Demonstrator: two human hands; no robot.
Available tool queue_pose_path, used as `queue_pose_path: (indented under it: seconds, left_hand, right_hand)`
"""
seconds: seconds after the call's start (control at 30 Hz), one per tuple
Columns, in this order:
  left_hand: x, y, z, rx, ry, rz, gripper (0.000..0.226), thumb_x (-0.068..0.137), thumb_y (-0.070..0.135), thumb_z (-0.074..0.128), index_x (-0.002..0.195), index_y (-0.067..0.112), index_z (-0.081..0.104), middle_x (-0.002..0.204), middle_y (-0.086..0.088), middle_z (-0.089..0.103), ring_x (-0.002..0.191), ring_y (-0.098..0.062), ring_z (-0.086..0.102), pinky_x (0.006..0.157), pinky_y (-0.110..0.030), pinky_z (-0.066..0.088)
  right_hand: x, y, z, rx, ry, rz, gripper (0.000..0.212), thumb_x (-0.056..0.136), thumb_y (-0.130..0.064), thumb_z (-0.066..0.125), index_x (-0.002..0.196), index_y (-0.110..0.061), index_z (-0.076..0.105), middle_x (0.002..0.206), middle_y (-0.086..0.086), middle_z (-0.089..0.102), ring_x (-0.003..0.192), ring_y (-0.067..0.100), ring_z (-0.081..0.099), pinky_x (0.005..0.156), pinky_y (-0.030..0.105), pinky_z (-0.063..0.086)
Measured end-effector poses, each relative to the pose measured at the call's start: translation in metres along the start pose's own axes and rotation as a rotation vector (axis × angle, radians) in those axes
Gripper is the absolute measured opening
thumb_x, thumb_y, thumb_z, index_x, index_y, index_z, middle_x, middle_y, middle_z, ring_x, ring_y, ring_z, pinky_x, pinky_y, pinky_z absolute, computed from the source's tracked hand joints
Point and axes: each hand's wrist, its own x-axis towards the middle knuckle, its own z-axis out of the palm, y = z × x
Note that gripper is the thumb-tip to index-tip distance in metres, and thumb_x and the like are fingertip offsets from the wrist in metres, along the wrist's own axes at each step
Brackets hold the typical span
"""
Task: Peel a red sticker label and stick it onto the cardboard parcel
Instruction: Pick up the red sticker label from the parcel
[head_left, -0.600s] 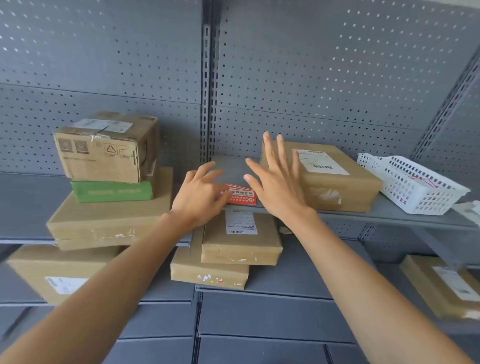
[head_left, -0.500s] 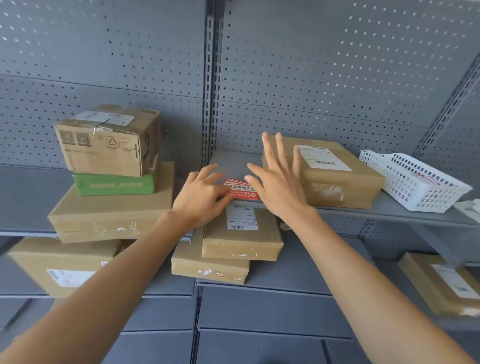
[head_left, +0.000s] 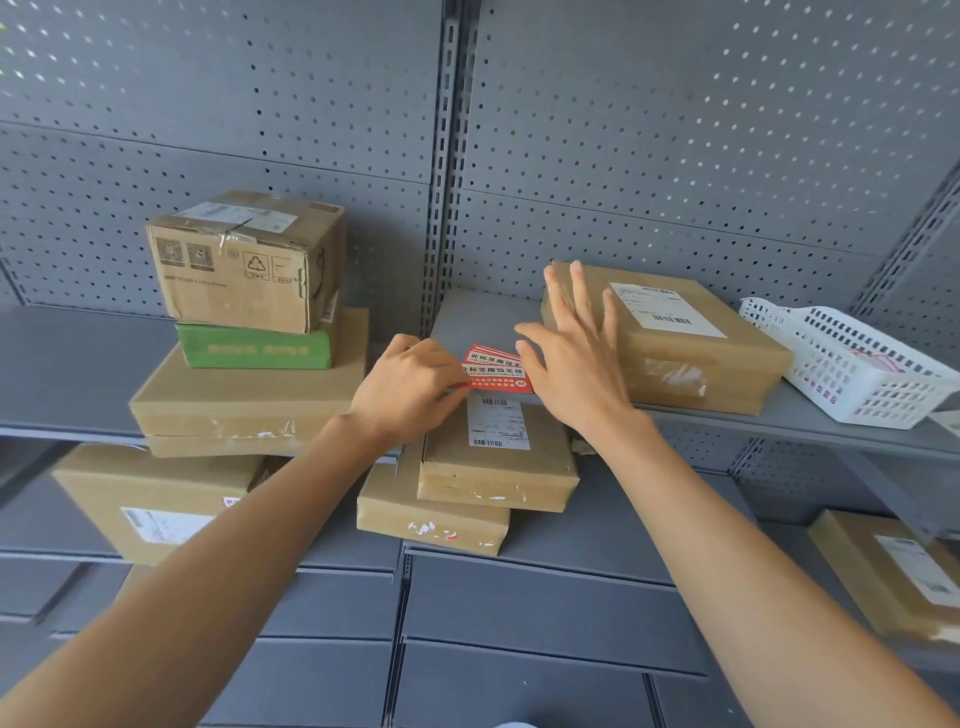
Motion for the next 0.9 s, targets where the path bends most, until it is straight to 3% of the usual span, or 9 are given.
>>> queue_pose_path:
  seconds: [0.1,0.23,0.37,0.47,0.53,0.63,0.73,0.9]
  left_hand:
    - [0.001,0.001,-0.002,-0.029,0.076,-0.053,0.028,0.093,0.027,0.052,0.088,0.015,0.077,0.08,-0.002,0.075,0.078,-0.031,0.069,0.072,-0.042,0.049]
    - [0.011,0.005,-0.013,-0.054,0.234,-0.162,0.031,0.093,0.03,0.054,0.088,0.012,0.079,0.08,-0.004,0.078,0.07,-0.029,0.071,0.063,-0.037,0.054]
    - [0.027,0.004,-0.025,-0.089,0.367,-0.183,0.019,0.092,0.021,0.065,0.088,0.011,0.08,0.079,-0.004,0.077,0.064,-0.023,0.072,0.05,-0.036,0.057]
    - [0.045,0.01,-0.037,-0.106,0.471,-0.128,0.011,0.091,0.014,0.07,0.087,0.01,0.08,0.08,-0.003,0.078,0.066,-0.022,0.072,0.05,-0.037,0.057]
    - [0.06,0.018,-0.045,-0.093,0.537,-0.06,0.011,0.092,0.013,0.071,0.087,0.009,0.08,0.082,-0.004,0.078,0.068,-0.023,0.073,0.05,-0.037,0.057]
    - [0.076,0.029,-0.05,-0.06,0.593,0.038,0.01,0.092,0.01,0.072,0.086,0.006,0.08,0.086,-0.006,0.079,0.07,-0.025,0.075,0.051,-0.038,0.058]
    - [0.086,0.033,-0.046,-0.023,0.584,0.098,0.009,0.092,0.01,0.073,0.088,0.005,0.079,0.088,-0.008,0.08,0.07,-0.027,0.075,0.05,-0.039,0.058]
    - [0.104,0.05,-0.038,0.028,0.582,0.2,0.015,0.096,0.015,0.071,0.089,0.005,0.079,0.09,-0.008,0.08,0.07,-0.026,0.075,0.05,-0.039,0.056]
  right_hand:
    - [-0.003,0.001,-0.002,0.047,0.071,-0.022,0.023,0.1,-0.027,0.056,0.112,-0.021,0.075,0.166,0.015,0.028,0.157,0.037,0.008,0.122,0.06,0.006]
    - [-0.007,0.004,-0.006,0.139,0.203,-0.003,0.017,0.096,-0.024,0.064,0.1,-0.019,0.079,0.148,0.011,0.057,0.145,0.034,0.038,0.116,0.048,0.019]
    - [-0.009,0.006,-0.024,0.519,0.256,0.196,0.018,0.095,-0.026,0.065,0.087,-0.016,0.077,0.098,-0.001,0.076,0.099,0.017,0.064,0.093,0.035,0.046]
    - [-0.005,0.007,-0.048,0.821,0.207,0.435,0.033,0.097,-0.035,0.063,0.075,-0.011,0.071,0.071,-0.004,0.072,0.063,0.004,0.065,0.068,0.023,0.051]
    - [-0.003,0.008,-0.062,0.971,0.137,0.524,0.04,0.098,-0.04,0.062,0.08,-0.004,0.072,0.073,0.006,0.075,0.054,0.008,0.064,0.06,0.022,0.051]
    - [-0.003,0.015,-0.076,1.2,0.081,0.629,0.04,0.098,-0.043,0.062,0.087,-0.006,0.074,0.082,0.011,0.078,0.058,0.014,0.066,0.048,0.018,0.043]
    - [-0.004,0.027,-0.086,1.341,0.086,0.668,0.037,0.099,-0.042,0.059,0.085,-0.011,0.073,0.079,0.007,0.079,0.061,0.018,0.067,0.051,0.026,0.038]
    - [-0.016,0.056,-0.096,1.343,0.059,0.573,0.016,0.098,-0.02,0.064,0.095,-0.008,0.074,0.081,0.005,0.077,0.065,0.019,0.067,0.056,0.028,0.039]
